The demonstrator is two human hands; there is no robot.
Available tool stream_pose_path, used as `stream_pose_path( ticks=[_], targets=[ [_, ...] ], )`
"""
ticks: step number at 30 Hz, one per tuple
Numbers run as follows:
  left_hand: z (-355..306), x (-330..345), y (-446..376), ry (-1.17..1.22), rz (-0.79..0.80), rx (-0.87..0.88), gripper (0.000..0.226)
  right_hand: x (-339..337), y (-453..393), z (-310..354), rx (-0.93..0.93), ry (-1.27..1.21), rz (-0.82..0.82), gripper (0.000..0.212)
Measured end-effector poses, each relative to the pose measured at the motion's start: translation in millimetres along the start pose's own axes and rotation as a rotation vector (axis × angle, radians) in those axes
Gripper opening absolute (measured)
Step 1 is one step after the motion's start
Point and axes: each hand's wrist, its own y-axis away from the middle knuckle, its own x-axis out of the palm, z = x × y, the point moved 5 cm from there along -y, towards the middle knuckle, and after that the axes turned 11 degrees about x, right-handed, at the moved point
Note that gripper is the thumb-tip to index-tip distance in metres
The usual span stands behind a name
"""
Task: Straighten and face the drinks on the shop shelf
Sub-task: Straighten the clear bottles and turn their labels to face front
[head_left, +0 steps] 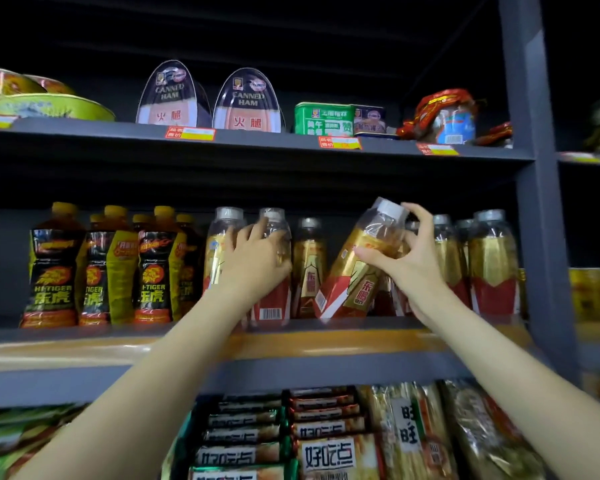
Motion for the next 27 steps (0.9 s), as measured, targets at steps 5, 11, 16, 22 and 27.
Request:
stream_pose_path(
  ticks=[5, 11, 16, 22, 27],
  targets=[
    [-28.7, -16.8, 5.5, 0.496, -0.022, 0.105, 0.043, -10.2, 3.2, 22.4, 0.042, -0.337, -0.051, 0.076],
    [-42.8, -27.2, 35.3, 1.506, 0.203, -0.244, 0.038, -5.4, 9.7, 44.5, 0.084, -0.616, 0.071, 0.078],
    [-46.6, -25.5, 52.1, 1.704, 0.409, -0.351, 0.054, 1.7, 18.0, 48.2, 0.068, -0.562, 0.146, 0.077],
    [-42.4, -20.8, 56.5, 1.615, 0.072, -0.344, 0.052, 0.0, 14.8, 41.1, 0.173, -0.43, 0.171, 0.072],
    [-39.1, -55.9, 48.5, 0.896, -0.322, 0.138, 0.079, 9.5, 26.1, 14.2, 0.524, -0.476, 0.247, 0.088]
  ],
)
